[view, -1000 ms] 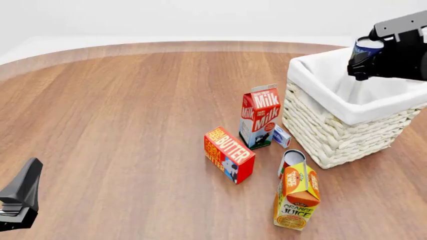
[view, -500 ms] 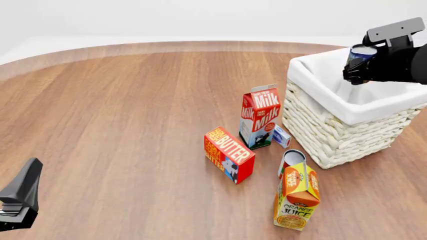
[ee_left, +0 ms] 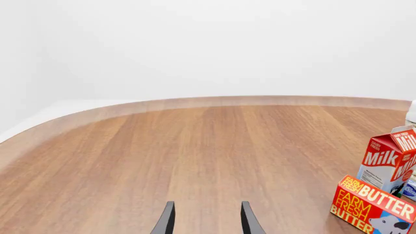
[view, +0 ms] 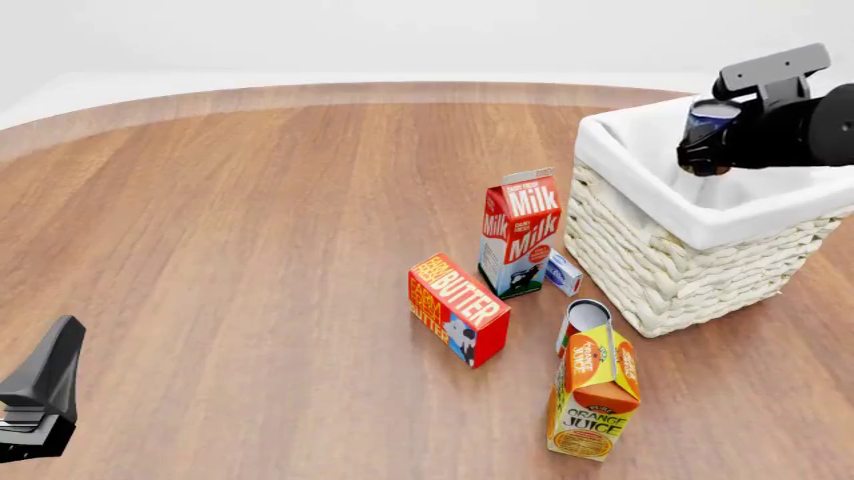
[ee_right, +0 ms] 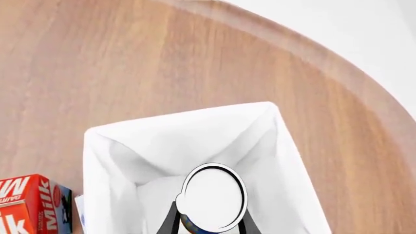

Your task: Pick up the alphabet soup, and put it in the basket.

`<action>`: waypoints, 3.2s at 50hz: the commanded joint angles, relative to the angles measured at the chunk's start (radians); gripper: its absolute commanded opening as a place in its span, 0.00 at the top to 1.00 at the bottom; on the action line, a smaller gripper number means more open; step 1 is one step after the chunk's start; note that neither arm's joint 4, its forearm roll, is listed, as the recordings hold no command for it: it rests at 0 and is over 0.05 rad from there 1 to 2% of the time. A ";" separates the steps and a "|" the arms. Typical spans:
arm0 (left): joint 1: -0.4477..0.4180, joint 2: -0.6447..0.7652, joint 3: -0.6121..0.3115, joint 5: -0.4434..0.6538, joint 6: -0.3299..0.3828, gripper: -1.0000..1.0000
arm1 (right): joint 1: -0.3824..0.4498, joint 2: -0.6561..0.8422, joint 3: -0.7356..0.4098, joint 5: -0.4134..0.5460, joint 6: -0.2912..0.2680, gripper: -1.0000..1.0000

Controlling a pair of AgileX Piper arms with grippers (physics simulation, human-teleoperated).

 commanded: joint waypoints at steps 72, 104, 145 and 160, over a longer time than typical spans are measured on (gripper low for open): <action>0.000 0.000 0.000 0.000 0.000 0.00 | -0.018 0.098 -0.078 0.114 0.004 1.00; 0.000 0.000 0.000 0.000 0.000 0.00 | -0.020 0.077 -0.071 0.092 0.041 0.00; 0.000 0.000 0.000 0.000 0.000 0.00 | -0.038 0.024 -0.037 0.019 0.032 0.00; 0.000 0.000 0.000 0.000 0.000 0.00 | -0.041 0.007 -0.027 -0.002 0.046 0.00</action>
